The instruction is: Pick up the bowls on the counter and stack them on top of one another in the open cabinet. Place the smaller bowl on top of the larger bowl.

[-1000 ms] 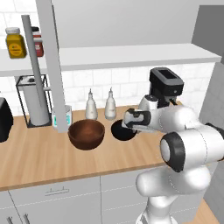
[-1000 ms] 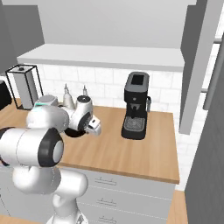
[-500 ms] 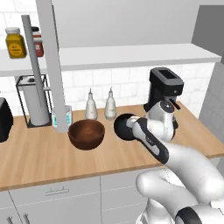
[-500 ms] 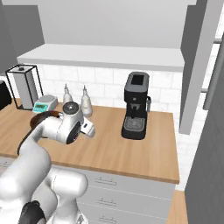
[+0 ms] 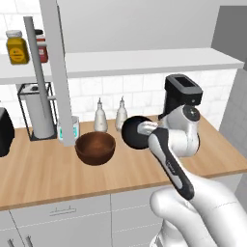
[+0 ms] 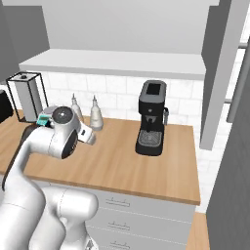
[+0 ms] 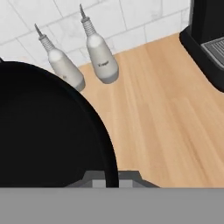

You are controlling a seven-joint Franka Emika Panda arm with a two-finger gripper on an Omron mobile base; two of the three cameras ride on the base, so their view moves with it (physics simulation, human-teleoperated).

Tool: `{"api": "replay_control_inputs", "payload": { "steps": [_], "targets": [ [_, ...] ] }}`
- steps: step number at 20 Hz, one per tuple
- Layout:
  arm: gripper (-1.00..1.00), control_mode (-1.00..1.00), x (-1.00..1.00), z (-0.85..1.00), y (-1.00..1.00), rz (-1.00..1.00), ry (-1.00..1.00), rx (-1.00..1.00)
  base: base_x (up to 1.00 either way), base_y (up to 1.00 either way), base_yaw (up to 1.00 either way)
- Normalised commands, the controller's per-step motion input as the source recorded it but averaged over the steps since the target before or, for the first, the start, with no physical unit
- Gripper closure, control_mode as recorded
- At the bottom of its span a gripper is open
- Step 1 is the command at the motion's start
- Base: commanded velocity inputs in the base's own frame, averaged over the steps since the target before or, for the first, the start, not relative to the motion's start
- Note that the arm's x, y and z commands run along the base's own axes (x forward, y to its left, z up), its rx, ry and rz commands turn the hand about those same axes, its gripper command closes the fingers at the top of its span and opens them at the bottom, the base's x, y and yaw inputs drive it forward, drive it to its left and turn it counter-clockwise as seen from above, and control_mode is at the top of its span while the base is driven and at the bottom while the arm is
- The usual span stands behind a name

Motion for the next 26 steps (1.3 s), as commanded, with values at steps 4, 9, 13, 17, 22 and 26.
{"api": "replay_control_inputs", "payload": {
  "steps": [4,9,13,17,22,26],
  "targets": [
    [1.0,-1.0,0.03,0.21,0.85,0.0,0.04,-0.1,0.0,0.0,0.0],
    [1.0,-1.0,0.13,0.01,0.73,0.0,0.04,-0.11,0.0,0.0,0.0],
    [1.0,-1.0,0.2,0.0,0.33,0.0,0.05,-0.11,0.0,0.0,0.0],
    [1.0,-1.0,0.21,0.0,0.12,0.0,0.1,-0.07,0.0,0.0,0.0],
    [1.0,-1.0,0.3,0.0,0.01,0.0,0.04,0.0,0.0,0.0,0.0],
    [1.0,-1.0,0.34,0.0,0.02,0.0,0.08,0.0,0.0,0.0,0.0]
  ]
}}
